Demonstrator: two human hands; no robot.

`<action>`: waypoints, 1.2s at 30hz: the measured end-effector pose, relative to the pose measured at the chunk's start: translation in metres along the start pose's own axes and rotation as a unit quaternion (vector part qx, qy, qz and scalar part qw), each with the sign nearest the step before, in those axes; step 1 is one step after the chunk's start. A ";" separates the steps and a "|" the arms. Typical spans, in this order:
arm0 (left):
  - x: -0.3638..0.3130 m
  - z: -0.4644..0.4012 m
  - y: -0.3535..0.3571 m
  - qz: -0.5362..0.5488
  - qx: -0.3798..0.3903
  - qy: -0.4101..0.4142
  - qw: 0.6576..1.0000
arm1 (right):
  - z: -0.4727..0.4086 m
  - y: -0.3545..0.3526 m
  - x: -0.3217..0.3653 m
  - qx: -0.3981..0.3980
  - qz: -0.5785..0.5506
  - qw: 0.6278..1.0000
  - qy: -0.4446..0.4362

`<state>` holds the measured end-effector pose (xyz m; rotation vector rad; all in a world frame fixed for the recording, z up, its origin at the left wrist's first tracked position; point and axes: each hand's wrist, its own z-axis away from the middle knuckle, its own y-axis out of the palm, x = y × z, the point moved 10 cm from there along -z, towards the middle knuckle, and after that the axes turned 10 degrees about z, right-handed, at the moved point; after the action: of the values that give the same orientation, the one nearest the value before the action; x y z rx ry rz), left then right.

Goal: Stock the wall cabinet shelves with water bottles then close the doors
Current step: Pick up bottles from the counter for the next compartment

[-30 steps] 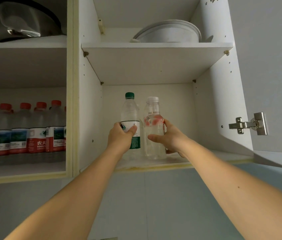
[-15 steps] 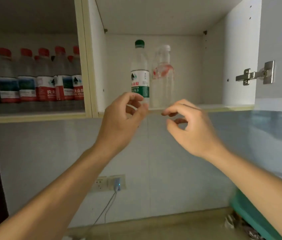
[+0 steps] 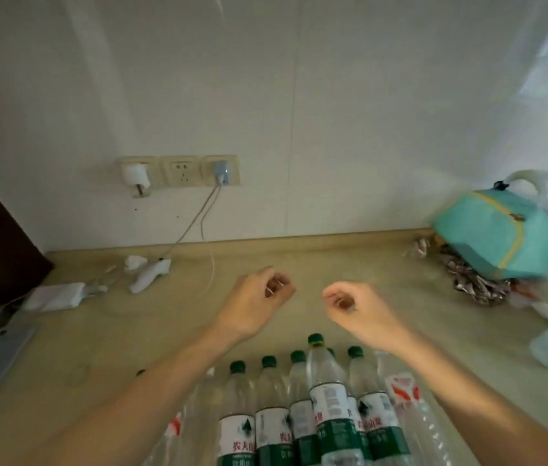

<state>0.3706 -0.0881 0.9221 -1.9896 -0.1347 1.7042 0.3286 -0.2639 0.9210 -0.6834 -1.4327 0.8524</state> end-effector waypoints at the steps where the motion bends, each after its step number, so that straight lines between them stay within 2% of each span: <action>1: 0.023 0.001 0.011 -0.002 0.006 -0.030 1.000 | -0.004 0.019 -0.016 0.026 0.004 0.999 0.030; 5: 0.101 0.007 0.046 -0.049 0.027 -0.127 0.990 | -0.009 0.084 -0.069 0.125 0.044 0.983 0.124; 9: 0.153 0.018 0.042 -0.081 -0.006 -0.197 0.977 | -0.013 0.135 -0.091 0.193 0.028 0.971 0.142; 14: 0.175 0.030 0.060 -0.070 0.046 -0.230 0.970 | -0.028 0.151 -0.102 0.165 -0.031 0.972 0.163; 18: 0.172 0.026 0.082 -0.104 0.070 -0.229 0.965 | -0.031 0.137 -0.101 0.153 -0.128 0.968 0.154; 23: 0.160 0.011 0.111 -0.154 0.123 -0.217 0.956 | -0.038 0.074 -0.112 0.052 -0.271 0.940 0.199; 25: 0.154 0.004 0.123 -0.157 0.138 -0.206 0.956 | -0.044 0.046 -0.118 0.012 -0.321 0.928 0.187; 27: 0.153 0.000 0.134 -0.153 0.159 -0.211 0.952 | -0.048 0.022 -0.124 -0.022 -0.325 0.933 0.156; 31: 0.157 -0.004 0.148 -0.201 0.222 -0.241 0.923 | -0.053 -0.009 -0.134 -0.109 -0.292 0.946 0.088; 36: 0.154 -0.007 0.143 -0.150 0.208 -0.262 0.930 | -0.057 -0.029 -0.130 -0.185 -0.304 0.934 0.021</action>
<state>0.3731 -0.1529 0.7218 -1.1175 -0.2271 1.8322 0.3943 -0.3831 0.8704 -0.4780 -1.6545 0.0828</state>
